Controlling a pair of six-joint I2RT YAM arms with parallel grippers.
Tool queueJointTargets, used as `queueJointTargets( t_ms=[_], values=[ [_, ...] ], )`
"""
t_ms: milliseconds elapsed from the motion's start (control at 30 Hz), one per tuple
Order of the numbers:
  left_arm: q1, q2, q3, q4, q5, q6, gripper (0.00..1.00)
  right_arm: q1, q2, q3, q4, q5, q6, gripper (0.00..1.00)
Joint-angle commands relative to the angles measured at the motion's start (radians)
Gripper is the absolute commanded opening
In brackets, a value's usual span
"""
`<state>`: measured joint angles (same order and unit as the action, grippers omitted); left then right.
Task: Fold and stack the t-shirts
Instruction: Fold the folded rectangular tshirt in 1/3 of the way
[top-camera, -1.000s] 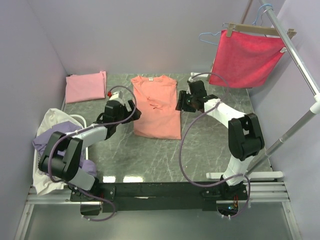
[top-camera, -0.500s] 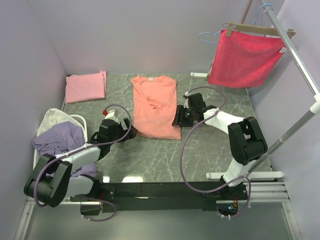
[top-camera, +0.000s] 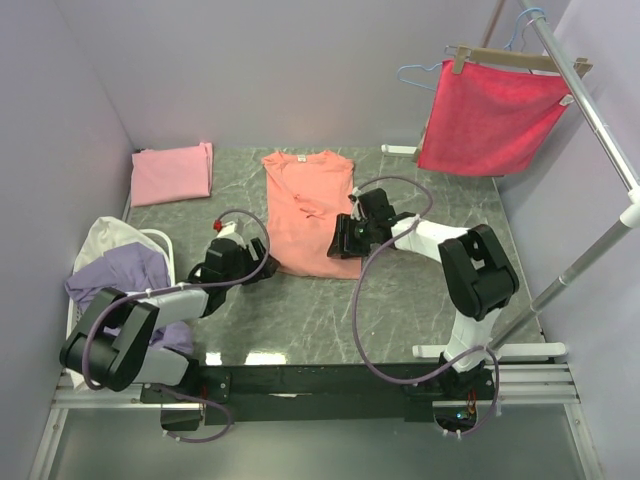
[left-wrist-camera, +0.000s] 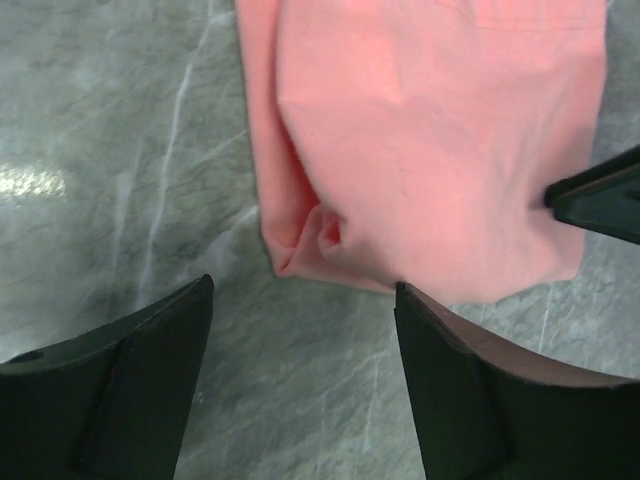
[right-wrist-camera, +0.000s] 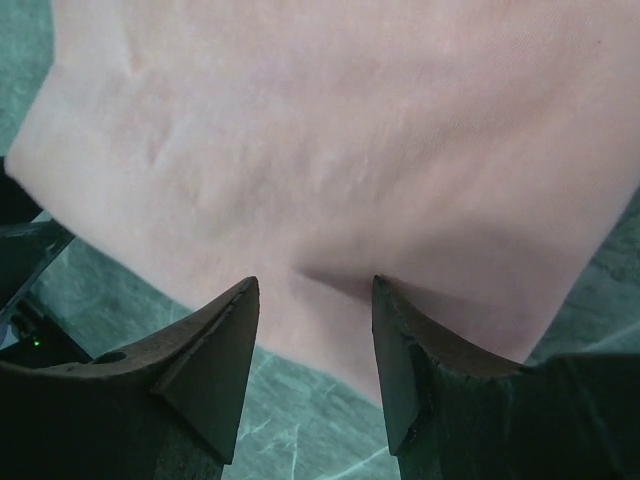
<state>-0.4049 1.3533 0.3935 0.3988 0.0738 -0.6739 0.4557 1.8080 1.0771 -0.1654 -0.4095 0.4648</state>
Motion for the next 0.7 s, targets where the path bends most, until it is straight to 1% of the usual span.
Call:
queueJointTargets(
  t_ms=[0, 67, 100, 200, 300, 400, 433, 467, 533, 567, 600, 667],
  values=[
    [-0.009, 0.038, 0.039, 0.109, 0.035, -0.003, 0.69, 0.001, 0.053, 0.047, 0.038, -0.012, 0.015, 0.56],
    [-0.011, 0.075, 0.057, 0.112, 0.044, -0.004, 0.61, 0.001, 0.076, 0.046, 0.038, -0.014, 0.014, 0.56],
    [-0.012, 0.087, 0.062, 0.112, 0.043, -0.007, 0.55, 0.003, 0.082, 0.044, 0.035, -0.012, 0.011, 0.56],
    [-0.017, 0.121, 0.067, 0.121, 0.035, -0.012, 0.46, 0.003, 0.093, 0.038, 0.032, -0.008, 0.005, 0.56],
    [-0.025, 0.138, 0.056, 0.137, 0.018, -0.010, 0.42, 0.003, 0.106, 0.040, 0.027, -0.005, 0.000, 0.56],
    [-0.032, 0.138, 0.053, 0.140, 0.011, -0.001, 0.32, 0.001, 0.120, 0.041, 0.027, -0.005, 0.000, 0.56],
    [-0.037, 0.138, 0.056, 0.137, 0.006, 0.002, 0.32, 0.001, 0.128, 0.040, 0.029, -0.003, -0.002, 0.56],
    [-0.035, 0.141, 0.061, 0.132, 0.001, 0.004, 0.29, 0.001, 0.132, 0.038, 0.030, -0.003, -0.003, 0.56],
    [-0.038, 0.159, 0.079, 0.106, -0.003, 0.008, 0.16, 0.001, 0.148, 0.040, 0.027, 0.000, -0.002, 0.56],
    [-0.040, 0.171, 0.087, 0.068, -0.020, 0.008, 0.04, 0.000, 0.154, 0.041, 0.021, 0.000, -0.002, 0.56],
    [-0.041, 0.176, 0.100, 0.051, -0.026, 0.004, 0.01, 0.001, 0.165, 0.044, 0.014, 0.011, -0.002, 0.56],
    [-0.043, 0.175, 0.105, 0.014, -0.051, -0.009, 0.01, 0.003, 0.166, 0.035, 0.000, 0.024, -0.002, 0.56]
  ],
)
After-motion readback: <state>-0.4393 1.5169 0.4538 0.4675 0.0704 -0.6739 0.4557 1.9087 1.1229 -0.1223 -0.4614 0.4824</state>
